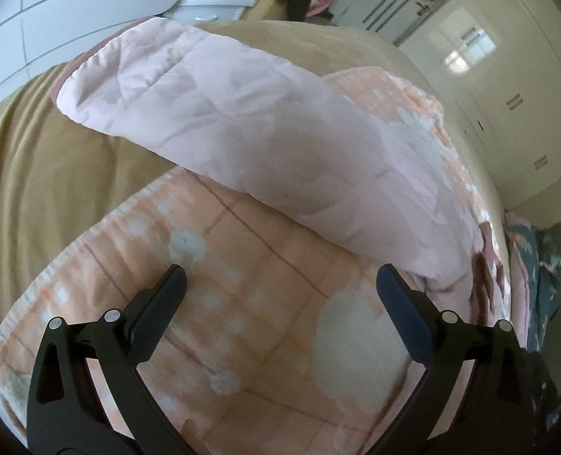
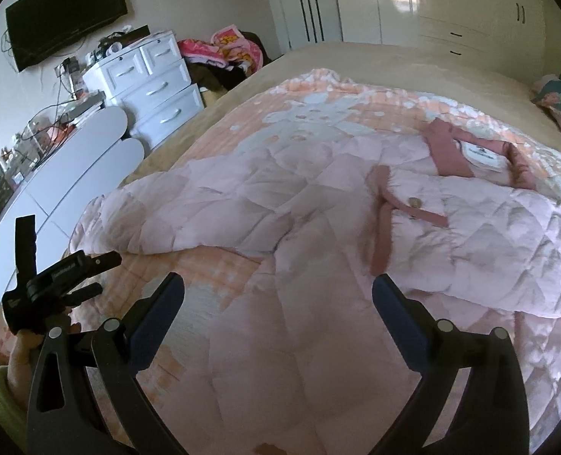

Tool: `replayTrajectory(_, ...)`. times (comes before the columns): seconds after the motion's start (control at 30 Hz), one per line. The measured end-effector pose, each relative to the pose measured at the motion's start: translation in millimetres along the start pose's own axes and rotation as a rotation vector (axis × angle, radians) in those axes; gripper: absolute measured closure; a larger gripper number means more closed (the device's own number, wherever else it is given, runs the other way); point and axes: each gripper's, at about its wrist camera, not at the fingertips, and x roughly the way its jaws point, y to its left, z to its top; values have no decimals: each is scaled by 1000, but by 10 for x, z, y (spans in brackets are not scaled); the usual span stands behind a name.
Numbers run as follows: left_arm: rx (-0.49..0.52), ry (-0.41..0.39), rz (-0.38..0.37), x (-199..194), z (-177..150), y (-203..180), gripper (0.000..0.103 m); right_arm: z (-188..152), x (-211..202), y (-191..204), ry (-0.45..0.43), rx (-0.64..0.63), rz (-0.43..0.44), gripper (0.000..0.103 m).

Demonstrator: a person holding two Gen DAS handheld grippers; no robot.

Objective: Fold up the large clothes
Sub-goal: 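Move the left tool to the other sleeve and grasp its cuff, then lift the sleeve with the left tool and carry it toward the jacket center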

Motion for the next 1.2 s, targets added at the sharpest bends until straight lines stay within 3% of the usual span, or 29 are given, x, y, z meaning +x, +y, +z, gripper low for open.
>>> replayTrajectory(0.47, -143, -62, -62, 137, 248, 282, 9, 20, 225, 181, 28, -35, 30, 4)
replayTrajectory(0.77, -236, -105, -40, 266, 540, 464, 9, -28, 151, -115, 21, 26, -12, 4)
replayTrajectory(0.97, -231, -141, -1, 332, 696, 496, 9, -66, 33, -391, 8, 80, -49, 4)
replayTrajectory(1.0, -230, -154, 14, 323, 725, 495, 11, -75, 7, -438, 6, 89, -57, 4)
replayTrajectory(1.03, -232, -163, 27, 321, 750, 496, 20, -78, -14, -475, 4, 95, -62, 4)
replayTrajectory(1.1, -235, -187, 41, 254, 791, 506, 38, -93, -79, -565, -2, 110, -71, 4)
replayTrajectory(1.17, -221, -219, 48, 152, 826, 504, 65, -101, -134, -637, -5, 120, -79, 4)
replayTrajectory(1.2, -212, -236, 40, 90, 841, 495, 71, -103, -169, -680, -9, 124, -86, 4)
